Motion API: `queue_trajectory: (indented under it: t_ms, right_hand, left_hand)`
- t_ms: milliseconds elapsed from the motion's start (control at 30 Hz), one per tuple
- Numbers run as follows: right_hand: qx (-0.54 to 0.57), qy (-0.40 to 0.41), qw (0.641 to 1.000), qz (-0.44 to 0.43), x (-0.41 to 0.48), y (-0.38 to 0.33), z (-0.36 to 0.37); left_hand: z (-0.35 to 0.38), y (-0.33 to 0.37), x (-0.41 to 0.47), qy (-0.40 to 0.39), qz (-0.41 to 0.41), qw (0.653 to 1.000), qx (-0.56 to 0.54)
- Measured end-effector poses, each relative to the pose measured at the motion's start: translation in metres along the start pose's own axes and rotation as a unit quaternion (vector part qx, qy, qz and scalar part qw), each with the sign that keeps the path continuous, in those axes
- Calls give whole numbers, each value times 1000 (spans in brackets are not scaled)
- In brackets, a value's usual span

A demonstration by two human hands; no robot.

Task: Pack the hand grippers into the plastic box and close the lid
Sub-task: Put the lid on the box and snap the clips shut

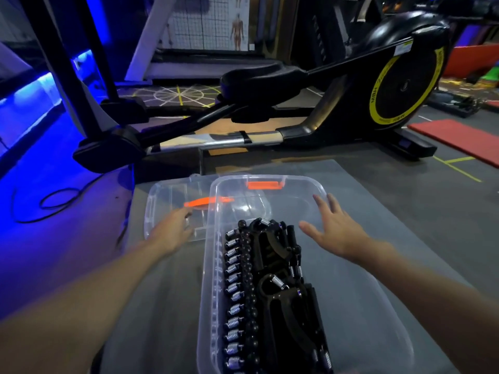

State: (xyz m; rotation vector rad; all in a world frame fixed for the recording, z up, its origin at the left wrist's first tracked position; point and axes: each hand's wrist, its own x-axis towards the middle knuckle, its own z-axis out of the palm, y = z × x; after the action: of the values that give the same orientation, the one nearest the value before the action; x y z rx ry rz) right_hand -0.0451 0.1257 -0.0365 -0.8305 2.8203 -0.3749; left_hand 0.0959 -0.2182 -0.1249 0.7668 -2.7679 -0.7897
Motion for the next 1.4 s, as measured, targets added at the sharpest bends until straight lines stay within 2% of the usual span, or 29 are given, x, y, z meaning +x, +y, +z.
queue_trajectory:
  t_ms: [133, 200, 300, 333, 700, 833, 900, 1033, 1100, 1267, 1400]
  right_hand:
    - [-6, 1, 1000, 5, 1, 3, 3]
    - [-3, 1, 1000, 4, 2, 3, 4]
    - [12, 5, 1000, 10, 3, 5, 6]
    - [12, 6, 1000, 11, 3, 6, 6]
    - [18, 8, 1000, 13, 2, 6, 5]
    - [17, 11, 1000, 17, 0, 4, 4]
    - [21, 14, 1000, 17, 0, 3, 3]
    - [25, 16, 999, 16, 2, 4, 5]
    - [27, 20, 999, 12, 3, 5, 5]
    - [39, 20, 999, 9, 4, 5, 5]
    - [51, 23, 998, 5, 0, 4, 3]
  left_hand:
    - [33, -15, 23, -104, -22, 994, 25]
    - [44, -18, 28, -142, -58, 985, 79]
    - [56, -26, 34, -109, -62, 963, 237]
    - [59, -28, 35, -105, -65, 960, 253]
    - [47, -16, 16, -22, -47, 966, 252]
    - [34, -15, 17, 2, 24, 958, 285]
    - [31, -16, 22, 27, 39, 963, 266]
    - [18, -24, 23, 30, -29, 977, 209]
    - [11, -28, 21, 53, -33, 985, 160]
    - [-34, -9, 15, 139, 5, 987, 83]
    - [-82, 23, 0, 176, 51, 983, 24]
